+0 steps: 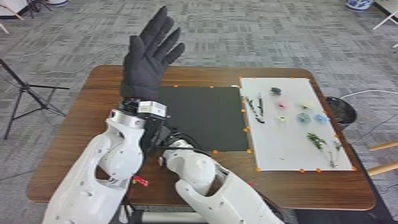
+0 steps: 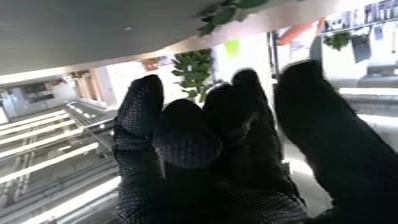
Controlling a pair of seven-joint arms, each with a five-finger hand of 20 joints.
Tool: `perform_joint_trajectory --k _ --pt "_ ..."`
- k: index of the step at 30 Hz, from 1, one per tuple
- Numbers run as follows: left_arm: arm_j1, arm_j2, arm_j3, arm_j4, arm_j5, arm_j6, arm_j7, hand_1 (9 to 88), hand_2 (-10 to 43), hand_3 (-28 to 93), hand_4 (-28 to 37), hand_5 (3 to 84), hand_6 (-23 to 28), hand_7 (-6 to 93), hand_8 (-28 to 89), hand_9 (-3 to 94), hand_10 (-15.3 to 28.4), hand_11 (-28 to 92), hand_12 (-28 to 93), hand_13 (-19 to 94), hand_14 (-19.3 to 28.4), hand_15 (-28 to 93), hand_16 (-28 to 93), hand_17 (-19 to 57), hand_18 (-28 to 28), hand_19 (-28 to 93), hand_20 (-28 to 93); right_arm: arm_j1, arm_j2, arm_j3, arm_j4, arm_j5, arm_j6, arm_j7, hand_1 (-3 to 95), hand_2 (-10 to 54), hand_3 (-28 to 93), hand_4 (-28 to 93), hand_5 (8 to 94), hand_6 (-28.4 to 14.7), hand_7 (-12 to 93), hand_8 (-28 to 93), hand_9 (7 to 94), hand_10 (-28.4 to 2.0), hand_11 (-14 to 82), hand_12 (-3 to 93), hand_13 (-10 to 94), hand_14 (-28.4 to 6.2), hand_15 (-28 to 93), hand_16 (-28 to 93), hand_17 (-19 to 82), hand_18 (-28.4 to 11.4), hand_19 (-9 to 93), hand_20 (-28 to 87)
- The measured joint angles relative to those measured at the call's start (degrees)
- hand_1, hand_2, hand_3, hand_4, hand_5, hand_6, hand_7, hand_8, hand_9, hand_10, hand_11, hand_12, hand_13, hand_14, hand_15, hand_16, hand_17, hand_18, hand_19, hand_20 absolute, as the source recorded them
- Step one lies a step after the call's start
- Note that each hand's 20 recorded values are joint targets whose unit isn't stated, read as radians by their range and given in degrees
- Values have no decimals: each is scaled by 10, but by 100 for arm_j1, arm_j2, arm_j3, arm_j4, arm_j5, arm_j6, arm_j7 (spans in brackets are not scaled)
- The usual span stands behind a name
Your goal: Arrange flowers
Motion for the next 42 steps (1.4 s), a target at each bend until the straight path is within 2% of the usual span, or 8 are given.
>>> perform_joint_trajectory --k 4,10,14,23,28,36,42 --pt "-44 -21 15 46 9 -20 -17 277 -13 474 -268 225 -2 148 -80 173 87 69 197 132 114 16 111 -147 195 379 53 -8 63 74 -134 53 -200 -195 368 16 931 -136 314 47 182 -129 666 -124 602 537 712 -115 862 338 304 -216 842 356" --pt "-116 -21 67 84 3 -11 -15 275 -14 479 -268 225 -1 149 -80 173 87 69 197 133 114 15 111 -147 194 378 53 -44 30 496 -318 -398 -1856 -550 351 45 932 -116 306 56 180 -133 669 -126 612 517 713 -116 869 334 300 -217 839 357" --pt "-150 -21 98 104 1 -2 -12 276 -14 477 -270 225 -2 148 -80 174 88 70 197 133 115 15 111 -147 194 377 54 20 21 541 -348 -675 -2386 -536 342 54 932 -109 306 56 177 -134 669 -127 615 513 713 -118 873 330 298 -218 836 356" --pt "-178 -31 114 131 -1 8 -15 275 -14 478 -269 225 -2 149 -80 174 87 70 196 133 115 14 111 -147 195 377 54 120 108 425 -361 -618 -2440 -422 329 59 932 -109 327 49 170 -131 672 -128 617 511 718 -118 879 323 299 -218 838 353" --pt "-166 -31 99 128 -5 71 -15 276 -13 475 -270 225 -2 150 -80 173 87 68 196 133 115 14 111 -147 195 376 54 250 311 300 -409 -545 -2384 -533 327 58 932 -115 332 50 171 -131 672 -128 616 512 718 -118 880 323 299 -218 839 353" --pt "-38 -31 -46 59 -5 72 -36 275 -16 480 -271 225 -2 149 -81 174 88 68 197 133 114 15 112 -147 194 376 54 384 572 149 -408 -435 -2080 -608 329 53 932 -117 336 52 174 -132 672 -131 610 513 717 -118 880 321 298 -219 840 356" --pt "34 -28 -87 24 -5 70 -44 276 -13 478 -271 225 -2 149 -80 174 87 68 197 133 115 15 112 -148 195 377 55 463 669 142 -349 -386 -1899 -738 330 52 932 -124 336 53 175 -134 670 -132 607 514 714 -120 878 325 295 -221 836 359"
